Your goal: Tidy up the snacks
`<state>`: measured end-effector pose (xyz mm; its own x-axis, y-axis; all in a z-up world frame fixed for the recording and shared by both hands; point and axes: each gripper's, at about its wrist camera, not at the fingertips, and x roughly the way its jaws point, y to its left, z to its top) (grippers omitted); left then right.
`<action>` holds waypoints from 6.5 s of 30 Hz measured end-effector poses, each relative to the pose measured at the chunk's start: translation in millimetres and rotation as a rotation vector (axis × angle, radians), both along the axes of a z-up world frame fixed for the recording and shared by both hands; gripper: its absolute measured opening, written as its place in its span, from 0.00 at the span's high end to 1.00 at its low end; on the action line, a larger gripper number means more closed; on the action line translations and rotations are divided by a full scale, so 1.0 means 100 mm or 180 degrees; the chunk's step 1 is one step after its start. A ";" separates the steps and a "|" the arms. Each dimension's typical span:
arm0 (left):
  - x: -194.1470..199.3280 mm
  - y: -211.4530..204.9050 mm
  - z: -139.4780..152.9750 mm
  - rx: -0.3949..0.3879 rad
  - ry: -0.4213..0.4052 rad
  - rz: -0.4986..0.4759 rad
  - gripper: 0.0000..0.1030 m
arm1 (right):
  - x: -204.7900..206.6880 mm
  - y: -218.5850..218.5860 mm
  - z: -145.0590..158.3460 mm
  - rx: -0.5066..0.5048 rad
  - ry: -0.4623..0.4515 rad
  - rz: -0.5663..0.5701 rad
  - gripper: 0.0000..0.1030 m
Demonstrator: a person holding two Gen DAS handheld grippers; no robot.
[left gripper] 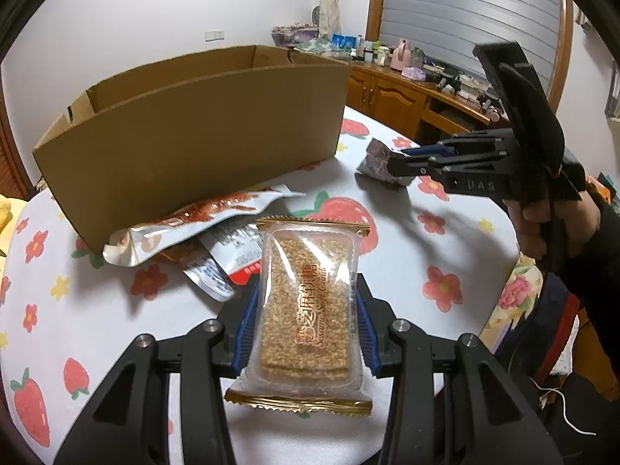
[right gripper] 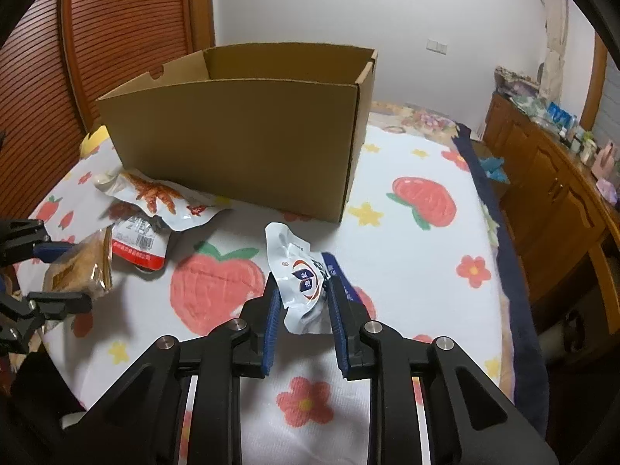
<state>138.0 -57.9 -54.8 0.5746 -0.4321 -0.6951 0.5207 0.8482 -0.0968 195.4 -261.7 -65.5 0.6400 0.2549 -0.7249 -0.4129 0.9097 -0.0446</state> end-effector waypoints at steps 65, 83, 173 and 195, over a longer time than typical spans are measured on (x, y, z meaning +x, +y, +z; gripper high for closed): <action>1.70 0.55 0.65 -0.0030 -0.0341 0.0753 0.58 | 1.15 0.68 0.68 0.0356 -0.0242 0.0719 0.81; 1.61 0.57 0.74 -0.0034 -0.0382 0.0774 0.52 | 1.04 0.60 0.71 0.0460 -0.0242 0.0635 0.74; 0.59 0.61 -0.15 0.0645 -0.0241 0.0467 0.58 | 0.36 1.09 -0.32 0.0367 0.0591 0.0381 0.35; 0.77 0.17 -0.03 0.1108 -0.0488 0.0191 0.54 | 0.38 0.95 -0.30 0.0544 0.0606 0.0307 0.35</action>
<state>215.0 -40.5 -57.7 0.7004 -0.1477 -0.6983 0.4553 0.8459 0.2777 233.1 -167.2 -95.9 0.4630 0.4370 -0.7712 -0.4842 0.8534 0.1928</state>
